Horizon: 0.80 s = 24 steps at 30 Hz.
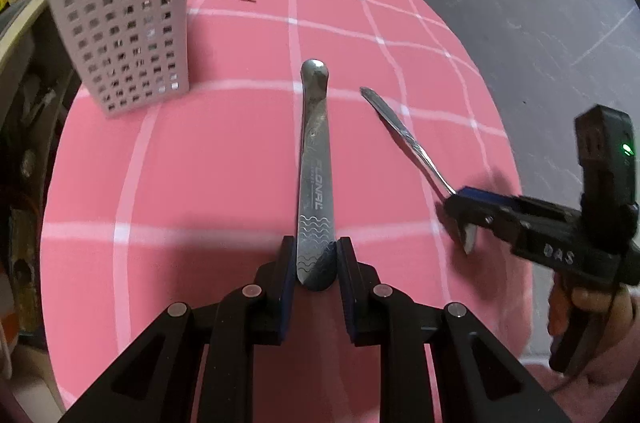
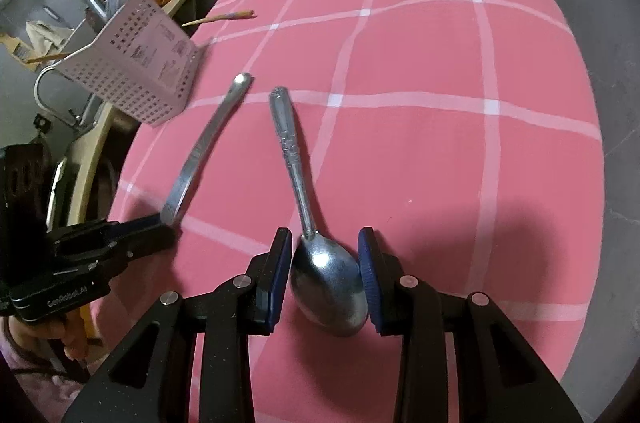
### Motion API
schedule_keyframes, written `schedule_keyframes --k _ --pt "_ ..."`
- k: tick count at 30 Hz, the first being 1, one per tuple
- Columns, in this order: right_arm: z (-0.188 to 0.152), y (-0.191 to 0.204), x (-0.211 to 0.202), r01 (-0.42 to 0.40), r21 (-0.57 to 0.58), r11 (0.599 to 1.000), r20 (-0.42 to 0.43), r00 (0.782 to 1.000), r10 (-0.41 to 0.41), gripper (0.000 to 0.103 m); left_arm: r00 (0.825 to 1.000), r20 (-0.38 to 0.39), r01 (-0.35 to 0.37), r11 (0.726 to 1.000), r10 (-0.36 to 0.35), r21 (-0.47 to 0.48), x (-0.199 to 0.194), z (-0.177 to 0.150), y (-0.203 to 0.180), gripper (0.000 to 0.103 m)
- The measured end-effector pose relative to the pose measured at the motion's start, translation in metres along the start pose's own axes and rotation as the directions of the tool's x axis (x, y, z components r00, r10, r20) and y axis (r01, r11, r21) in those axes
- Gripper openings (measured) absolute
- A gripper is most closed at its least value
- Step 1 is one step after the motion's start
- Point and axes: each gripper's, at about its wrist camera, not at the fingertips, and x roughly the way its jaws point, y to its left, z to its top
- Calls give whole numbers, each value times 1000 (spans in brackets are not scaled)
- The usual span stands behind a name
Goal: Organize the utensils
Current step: 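Close the right gripper on the spoon handle while the left grips the knife, then lift the silver spoon and steel knife off the cloth with both grippers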
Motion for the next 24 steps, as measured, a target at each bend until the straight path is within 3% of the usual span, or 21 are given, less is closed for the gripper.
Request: schedule_keyframes --k 9,16,24 --pt "39 2 4 -10 -120 993 10 1000 11 31 999 -15 52 998 -53 -37 -2 7 6 24" --pt "72 3 26 -122 -179 976 -77 991 110 31 996 -8 83 995 -83 -57 10 29 14 26" --pt "85 16 43 -174 -259 950 -158 978 136 14 992 -38 116 990 -120 -83 29 55 14 24"
